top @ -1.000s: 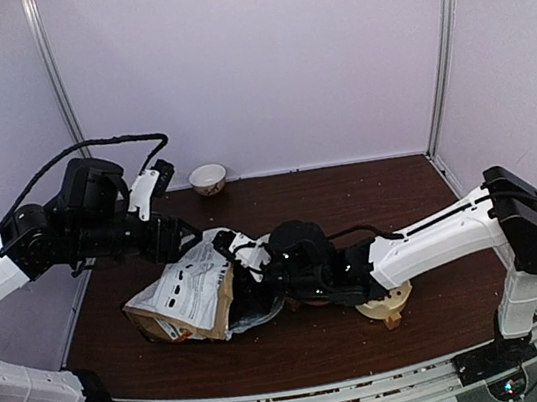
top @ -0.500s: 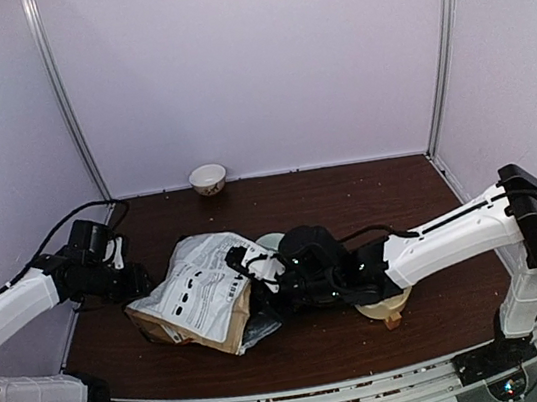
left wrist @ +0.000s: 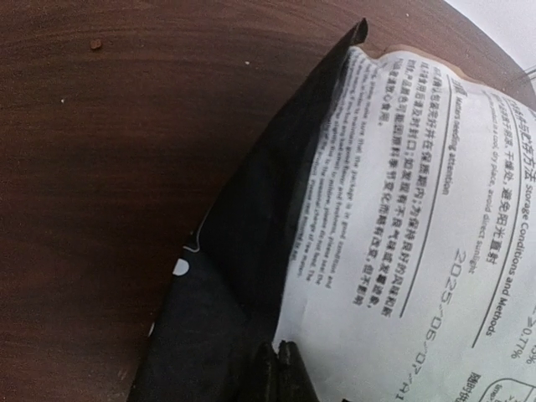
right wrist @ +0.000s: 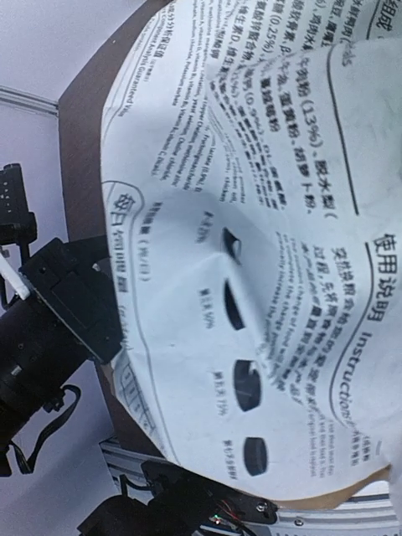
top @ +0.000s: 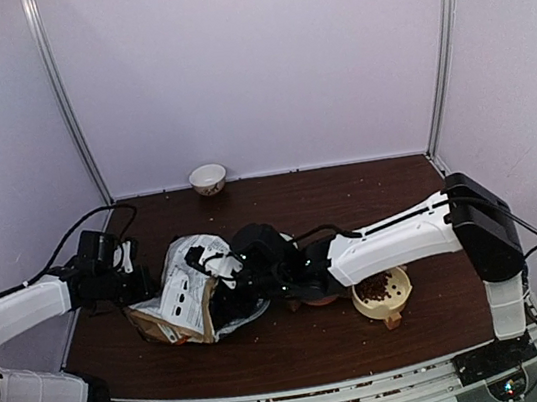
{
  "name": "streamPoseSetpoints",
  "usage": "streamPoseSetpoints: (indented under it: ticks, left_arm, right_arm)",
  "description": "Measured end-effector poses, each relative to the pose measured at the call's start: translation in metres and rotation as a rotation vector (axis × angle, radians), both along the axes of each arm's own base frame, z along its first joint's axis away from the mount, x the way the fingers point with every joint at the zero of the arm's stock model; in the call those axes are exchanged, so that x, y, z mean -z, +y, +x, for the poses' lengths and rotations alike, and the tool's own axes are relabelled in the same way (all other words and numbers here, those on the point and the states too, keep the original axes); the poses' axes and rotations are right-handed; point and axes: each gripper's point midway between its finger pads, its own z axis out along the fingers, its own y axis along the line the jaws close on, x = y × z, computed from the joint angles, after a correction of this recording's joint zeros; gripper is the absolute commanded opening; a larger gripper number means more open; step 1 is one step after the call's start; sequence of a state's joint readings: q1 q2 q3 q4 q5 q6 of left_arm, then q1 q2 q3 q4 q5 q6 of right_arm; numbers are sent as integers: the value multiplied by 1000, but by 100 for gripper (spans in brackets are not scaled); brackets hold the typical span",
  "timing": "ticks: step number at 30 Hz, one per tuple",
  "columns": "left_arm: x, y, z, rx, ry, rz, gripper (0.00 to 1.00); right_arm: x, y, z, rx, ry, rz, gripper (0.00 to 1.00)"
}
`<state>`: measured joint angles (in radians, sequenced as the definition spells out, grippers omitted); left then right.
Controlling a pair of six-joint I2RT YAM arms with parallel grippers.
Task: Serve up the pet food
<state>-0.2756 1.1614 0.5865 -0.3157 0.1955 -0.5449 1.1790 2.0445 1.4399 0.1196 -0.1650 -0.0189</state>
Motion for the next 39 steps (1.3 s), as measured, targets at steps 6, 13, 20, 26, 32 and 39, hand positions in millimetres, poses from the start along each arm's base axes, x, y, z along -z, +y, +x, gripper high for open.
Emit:
streamPoseSetpoints:
  ticks: [6, 13, 20, 26, 32, 39]
  left_arm:
    - [0, -4, 2, 17, -36, -31, 0]
    - [-3, -2, 3, 13, -55, -36, 0]
    - [-26, -2, -5, 30, -85, -29, 29]
    - [-86, 5, -8, 34, -184, 6, 63]
    - [-147, -7, -18, 101, -280, -5, 75]
    - [-217, -72, -61, 344, -384, -111, 82]
  right_arm:
    - [3, 34, 16, -12, -7, 29, 0]
    - [3, 47, 21, -30, -5, 68, 0]
    - [-13, 54, 24, -30, -16, 154, 0]
    - [-42, 49, 23, -29, -55, 248, 0]
    - [-95, 27, 15, -23, -109, 352, 0]
    - [-124, -1, 9, 8, -152, 409, 0]
